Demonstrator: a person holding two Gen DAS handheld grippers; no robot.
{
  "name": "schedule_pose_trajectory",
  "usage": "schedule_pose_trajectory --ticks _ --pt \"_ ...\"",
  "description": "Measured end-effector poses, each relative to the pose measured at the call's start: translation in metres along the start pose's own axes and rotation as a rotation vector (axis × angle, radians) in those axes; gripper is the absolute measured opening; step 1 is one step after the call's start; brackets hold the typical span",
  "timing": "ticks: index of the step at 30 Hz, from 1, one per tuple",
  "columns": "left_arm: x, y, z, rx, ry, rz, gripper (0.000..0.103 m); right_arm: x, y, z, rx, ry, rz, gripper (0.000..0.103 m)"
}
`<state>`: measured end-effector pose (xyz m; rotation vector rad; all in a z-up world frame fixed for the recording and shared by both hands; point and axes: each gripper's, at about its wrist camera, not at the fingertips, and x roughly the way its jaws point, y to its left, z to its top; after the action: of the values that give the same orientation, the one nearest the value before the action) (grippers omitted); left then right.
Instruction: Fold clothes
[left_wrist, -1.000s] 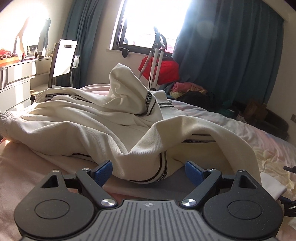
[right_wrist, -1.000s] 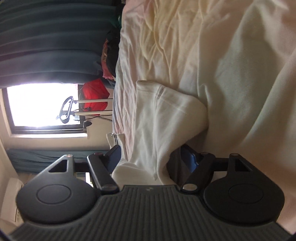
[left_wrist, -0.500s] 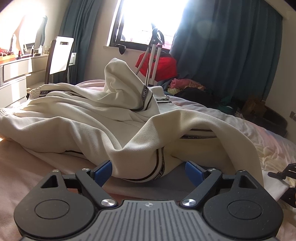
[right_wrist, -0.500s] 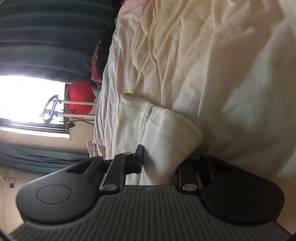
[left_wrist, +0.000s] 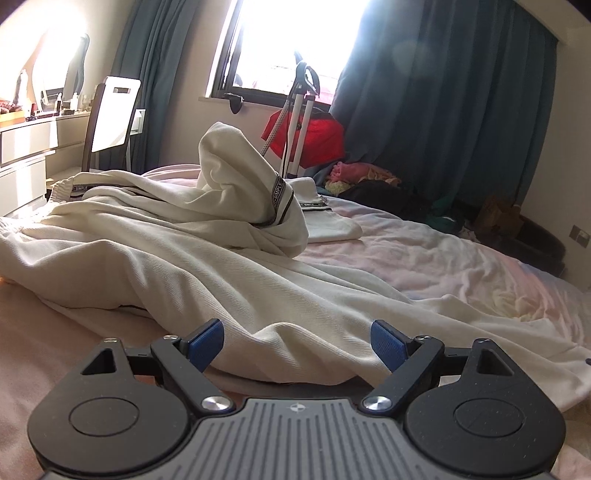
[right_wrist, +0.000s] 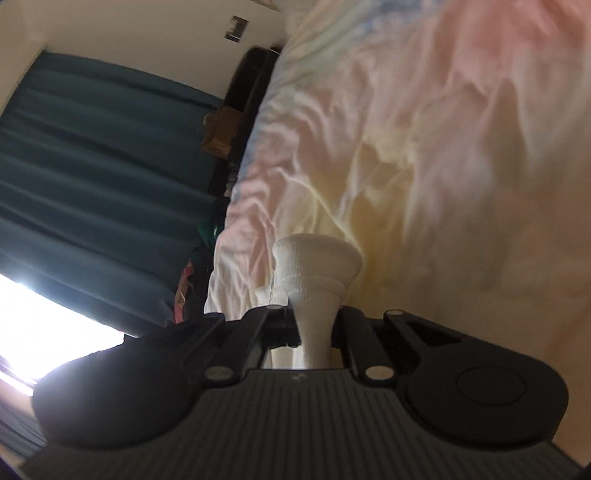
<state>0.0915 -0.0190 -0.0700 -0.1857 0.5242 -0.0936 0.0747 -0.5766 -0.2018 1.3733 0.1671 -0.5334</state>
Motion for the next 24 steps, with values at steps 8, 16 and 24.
schedule_pose_trajectory --ticks 8,16,24 --pt "0.001 0.004 -0.001 -0.013 0.011 -0.001 0.088 0.001 0.001 0.002 -0.026 0.000 -0.005 0.006" --pt "0.003 0.013 0.001 -0.062 0.035 -0.027 0.088 -0.016 0.004 0.008 -0.099 -0.151 -0.121 0.006" --pt "0.004 0.016 0.000 -0.074 0.050 -0.044 0.088 -0.021 0.009 0.003 -0.174 -0.104 -0.257 0.027"
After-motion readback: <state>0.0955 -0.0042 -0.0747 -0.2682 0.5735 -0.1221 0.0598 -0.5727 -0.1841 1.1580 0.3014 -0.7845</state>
